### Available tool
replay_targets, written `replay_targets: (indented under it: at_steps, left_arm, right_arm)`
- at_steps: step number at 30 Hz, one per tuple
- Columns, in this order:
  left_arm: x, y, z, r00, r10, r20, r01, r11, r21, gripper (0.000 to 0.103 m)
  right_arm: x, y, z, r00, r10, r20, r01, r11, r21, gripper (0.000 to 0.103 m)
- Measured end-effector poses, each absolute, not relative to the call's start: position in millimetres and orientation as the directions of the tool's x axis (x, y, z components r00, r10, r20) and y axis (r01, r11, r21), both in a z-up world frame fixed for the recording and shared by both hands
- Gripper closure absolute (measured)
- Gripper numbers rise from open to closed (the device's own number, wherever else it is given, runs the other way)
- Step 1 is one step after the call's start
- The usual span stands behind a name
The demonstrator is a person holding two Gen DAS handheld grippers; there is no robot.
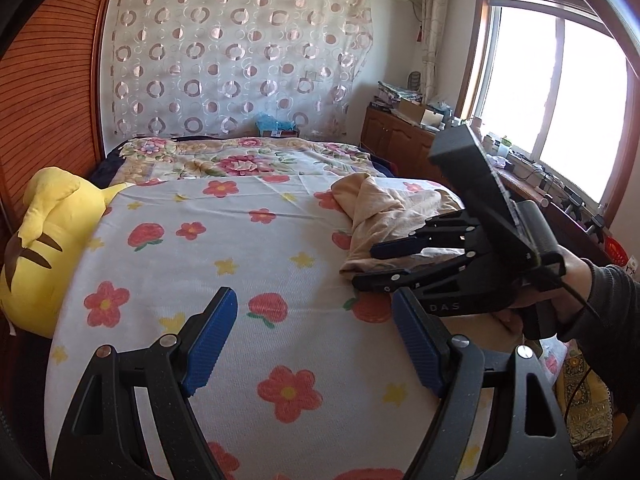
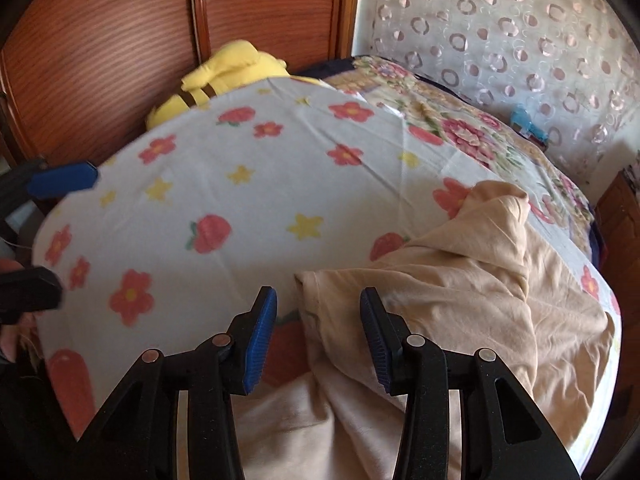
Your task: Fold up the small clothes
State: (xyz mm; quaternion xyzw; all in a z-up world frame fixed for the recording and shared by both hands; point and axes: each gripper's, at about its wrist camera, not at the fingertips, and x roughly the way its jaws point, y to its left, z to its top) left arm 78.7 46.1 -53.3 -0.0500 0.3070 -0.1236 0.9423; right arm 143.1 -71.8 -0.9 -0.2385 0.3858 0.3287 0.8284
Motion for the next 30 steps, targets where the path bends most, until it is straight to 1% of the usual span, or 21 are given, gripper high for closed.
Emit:
replay_targets:
  at_steps: [3,4,5,6,7,11,15,18,23,28,30]
  left_arm:
    - [79,46,-53,0.780,-0.265,-0.567,0.206,0.964,-0.168,0.023]
    - [79,46,-54,0.779,-0.266,-0.567,0.208,0.964,-0.167,0.023]
    - [79,46,-54,0.778,-0.268,-0.568,0.210,0.963,-0.167,0.023]
    - [79,46,-54,0.777,-0.269,-0.569,0.212,0.963,-0.165,0.023]
    - [79,45,-54,0.777,-0.269,-0.569,0.214,0.963,-0.163,0.023]
    - [79,44,-53,0.775,-0.271,-0.570,0.217,0.962,-0.163,0.023]
    - [79,40,-53,0.772,-0.278,-0.572,0.224,0.961,-0.164,0.023]
    - [79,37,-54,0.768,-0.285,-0.574,0.233,0.959,-0.164,0.023]
    - [78,33,-55,0.763,-0.292,-0.577,0.244,0.956,-0.161,0.023]
    - [78,29,-56,0.755,-0.300,-0.583,0.254,0.953,-0.162,0.023]
    - [77,28,-57,0.753,-0.302,-0.585,0.257,0.953,-0.161,0.023]
  right_arm:
    - [148,-63,-3,0.503,0.339,-0.795,-0.718,0.676,-0.166,0.058]
    - [150,-59,-4,0.502,0.338,-0.796,-0.721,0.672,-0.169,0.061]
    - [150,-59,-4,0.505,0.336,-0.795,-0.722,0.670,-0.175,0.067]
    - [150,-59,-4,0.517,0.326,-0.791,-0.716,0.671,-0.191,0.083]
    - [141,-57,0,0.522,0.327,-0.787,-0.714,0.672,-0.194,0.097]
    - [140,-81,26,0.561,0.391,-0.730,-0.693,0.704,-0.156,0.098]
    - [155,-122,62,0.650,0.394,-0.650,-0.602,0.789,-0.124,0.098]
    - [169,-147,75,0.721,0.324,-0.612,-0.525,0.832,-0.178,0.098]
    - [199,-186,79,0.778,0.202,-0.595,-0.384,0.902,-0.196,0.098]
    - [229,-216,66,0.789,0.070,-0.611,-0.217,0.961,-0.170,0.099]
    - [237,-216,59,0.787,0.034,-0.616,-0.179,0.968,-0.175,0.099]
